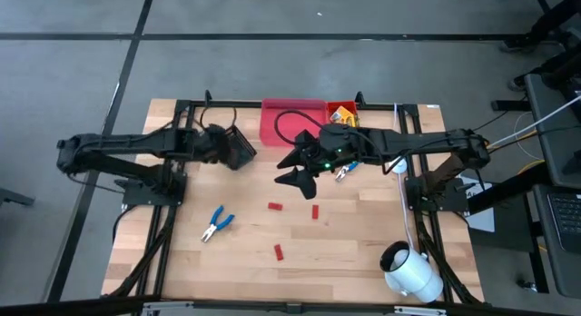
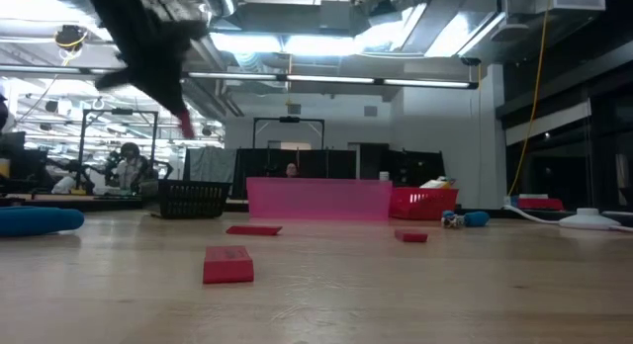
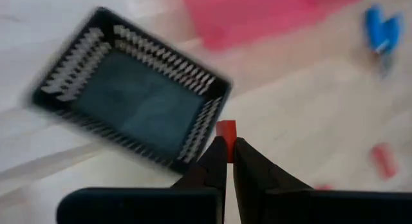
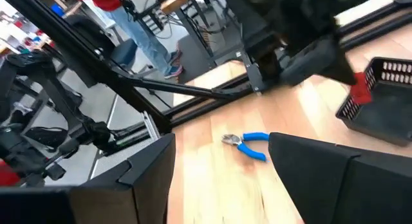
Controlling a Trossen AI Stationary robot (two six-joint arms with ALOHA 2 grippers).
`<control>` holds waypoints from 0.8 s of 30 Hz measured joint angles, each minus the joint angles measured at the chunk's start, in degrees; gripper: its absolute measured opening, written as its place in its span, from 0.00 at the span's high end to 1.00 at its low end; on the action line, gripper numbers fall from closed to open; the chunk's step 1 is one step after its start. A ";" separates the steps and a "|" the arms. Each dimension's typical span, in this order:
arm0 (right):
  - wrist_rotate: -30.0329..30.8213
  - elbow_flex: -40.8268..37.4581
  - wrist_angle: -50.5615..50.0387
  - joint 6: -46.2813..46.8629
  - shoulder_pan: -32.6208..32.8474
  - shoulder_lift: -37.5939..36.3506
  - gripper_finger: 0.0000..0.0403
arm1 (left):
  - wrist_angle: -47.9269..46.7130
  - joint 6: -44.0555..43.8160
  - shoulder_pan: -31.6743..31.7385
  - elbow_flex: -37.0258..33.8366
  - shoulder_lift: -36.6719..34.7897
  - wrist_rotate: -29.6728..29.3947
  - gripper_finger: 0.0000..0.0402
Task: Pick & Place School Supplies
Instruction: Put the red eraser into the black bin
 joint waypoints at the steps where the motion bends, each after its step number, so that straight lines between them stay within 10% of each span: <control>1: 0.06 -0.02 -1.30 -0.06 0.01 -0.29 0.37 | 3.81 0.18 2.61 -2.10 -0.77 1.81 0.99; 13: 4.12 0.00 -6.50 -0.98 1.92 -2.66 0.37 | 16.70 -0.09 23.28 -11.62 -4.33 13.75 0.99; 24: 4.12 -0.02 -6.89 -1.44 2.21 -2.62 0.37 | 10.75 5.72 26.51 -11.62 -4.23 14.55 0.92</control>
